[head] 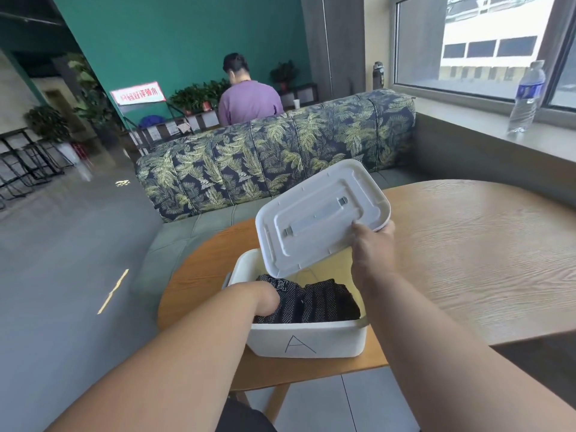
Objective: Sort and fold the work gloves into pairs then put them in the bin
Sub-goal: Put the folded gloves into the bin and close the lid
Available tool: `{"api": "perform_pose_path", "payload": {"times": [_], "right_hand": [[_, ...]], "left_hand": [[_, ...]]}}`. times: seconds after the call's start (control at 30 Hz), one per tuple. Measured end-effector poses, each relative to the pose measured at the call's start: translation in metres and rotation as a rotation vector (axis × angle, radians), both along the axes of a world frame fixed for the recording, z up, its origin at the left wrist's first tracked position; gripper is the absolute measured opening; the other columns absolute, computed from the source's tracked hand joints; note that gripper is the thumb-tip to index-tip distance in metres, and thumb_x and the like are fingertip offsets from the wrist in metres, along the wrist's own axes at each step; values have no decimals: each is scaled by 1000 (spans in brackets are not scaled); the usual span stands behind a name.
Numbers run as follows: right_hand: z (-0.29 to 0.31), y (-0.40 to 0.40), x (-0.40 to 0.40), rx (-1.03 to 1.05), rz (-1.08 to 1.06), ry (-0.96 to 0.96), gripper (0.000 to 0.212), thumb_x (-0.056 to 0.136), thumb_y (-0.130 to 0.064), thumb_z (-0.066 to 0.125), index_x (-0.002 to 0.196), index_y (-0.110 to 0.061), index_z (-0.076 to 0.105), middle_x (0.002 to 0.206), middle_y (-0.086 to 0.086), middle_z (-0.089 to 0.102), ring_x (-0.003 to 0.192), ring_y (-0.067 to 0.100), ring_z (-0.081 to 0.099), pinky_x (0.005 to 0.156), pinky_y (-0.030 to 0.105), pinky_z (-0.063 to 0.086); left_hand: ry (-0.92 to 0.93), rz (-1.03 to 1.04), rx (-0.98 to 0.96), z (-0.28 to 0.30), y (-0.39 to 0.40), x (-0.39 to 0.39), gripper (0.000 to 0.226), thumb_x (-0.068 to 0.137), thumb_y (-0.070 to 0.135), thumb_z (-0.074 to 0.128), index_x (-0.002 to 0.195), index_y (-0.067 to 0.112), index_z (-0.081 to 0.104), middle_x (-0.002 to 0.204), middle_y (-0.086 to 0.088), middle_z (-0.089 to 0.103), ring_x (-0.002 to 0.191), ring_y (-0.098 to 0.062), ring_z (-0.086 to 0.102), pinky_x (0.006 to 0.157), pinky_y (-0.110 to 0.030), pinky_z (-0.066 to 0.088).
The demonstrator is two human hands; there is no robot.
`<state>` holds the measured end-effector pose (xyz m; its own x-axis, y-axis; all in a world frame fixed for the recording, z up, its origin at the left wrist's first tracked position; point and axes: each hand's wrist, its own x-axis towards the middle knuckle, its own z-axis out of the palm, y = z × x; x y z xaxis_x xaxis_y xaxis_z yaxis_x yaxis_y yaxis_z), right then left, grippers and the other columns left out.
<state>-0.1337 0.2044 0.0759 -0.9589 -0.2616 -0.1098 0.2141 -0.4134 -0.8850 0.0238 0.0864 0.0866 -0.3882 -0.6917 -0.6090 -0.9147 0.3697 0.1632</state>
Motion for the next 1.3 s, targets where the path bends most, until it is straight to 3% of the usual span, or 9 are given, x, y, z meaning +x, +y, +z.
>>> {"api": "perform_pose_path", "payload": {"times": [0.07, 0.17, 0.37, 0.53, 0.63, 0.73, 0.8, 1.0, 1.3], "right_hand": [[0, -1, 1, 2, -1, 11, 22, 95, -10, 63, 101, -27, 51, 98, -3, 63, 87, 13, 59, 79, 28, 48], [1, 0, 1, 5, 7, 8, 22, 95, -10, 64, 100, -28, 51, 99, -3, 64, 89, 14, 60, 81, 29, 48], [-2, 0, 0, 12, 16, 9, 22, 96, -13, 64, 102, -30, 52, 102, -3, 65, 92, 16, 61, 90, 35, 50], [-2, 0, -5, -45, 14, -65, 22, 94, -12, 66, 103, -30, 55, 103, 0, 67, 96, 23, 64, 94, 38, 53], [-2, -1, -7, -64, 28, -85, 24, 93, -12, 67, 103, -31, 56, 105, 0, 69, 101, 24, 67, 102, 43, 54], [-3, 0, -7, -59, 38, -80, 26, 92, -12, 68, 105, -32, 57, 106, 0, 70, 104, 24, 69, 104, 45, 54], [-4, 0, -8, -51, 40, -75, 26, 92, -13, 68, 105, -32, 57, 107, 0, 70, 107, 26, 69, 105, 45, 54], [-9, 1, -11, -74, 55, -55, 27, 93, -11, 67, 110, -30, 58, 110, 2, 71, 108, 25, 69, 104, 43, 54], [-15, -1, -12, -84, 58, -40, 27, 91, -14, 68, 110, -30, 57, 112, 4, 71, 114, 30, 69, 106, 47, 54]], "left_hand": [[-141, -201, -182, 5, 4, 4, 35, 100, 1, 42, 126, -3, 65, 116, -16, 62, 100, -33, 59, 104, -45, 51], [-269, -328, -440, 14, 5, 6, 37, 98, 13, 49, 132, 14, 63, 134, -2, 61, 124, -29, 58, 103, -39, 49], [-53, -376, -657, 21, -2, 12, 9, 85, 15, 61, 91, 22, 60, 103, 0, 66, 93, -25, 62, 70, -31, 48], [85, -504, -503, 15, -26, 20, 61, 80, 22, 69, 140, 25, 56, 130, -5, 59, 119, -28, 57, 95, -38, 53], [20, -567, -345, 18, -32, 14, 76, 80, 28, 73, 150, 27, 45, 113, -1, 69, 104, -21, 63, 85, -36, 56], [-122, -606, -195, 27, -32, -2, 89, 84, 32, 74, 161, 29, 29, 150, 1, 52, 132, -22, 53, 104, -34, 47], [-234, -665, -169, 31, -32, -14, 87, 87, 35, 73, 161, 31, 27, 159, 2, 41, 142, -23, 43, 111, -35, 40], [-474, -715, -128, 18, -38, -40, 87, 81, 44, 76, 157, 31, 36, 160, 1, 40, 141, -28, 44, 113, -45, 42], [-477, -625, -24, 12, -40, -46, 63, 91, 31, 69, 149, 18, 50, 160, -6, 39, 144, -30, 40, 113, -41, 38]]}}
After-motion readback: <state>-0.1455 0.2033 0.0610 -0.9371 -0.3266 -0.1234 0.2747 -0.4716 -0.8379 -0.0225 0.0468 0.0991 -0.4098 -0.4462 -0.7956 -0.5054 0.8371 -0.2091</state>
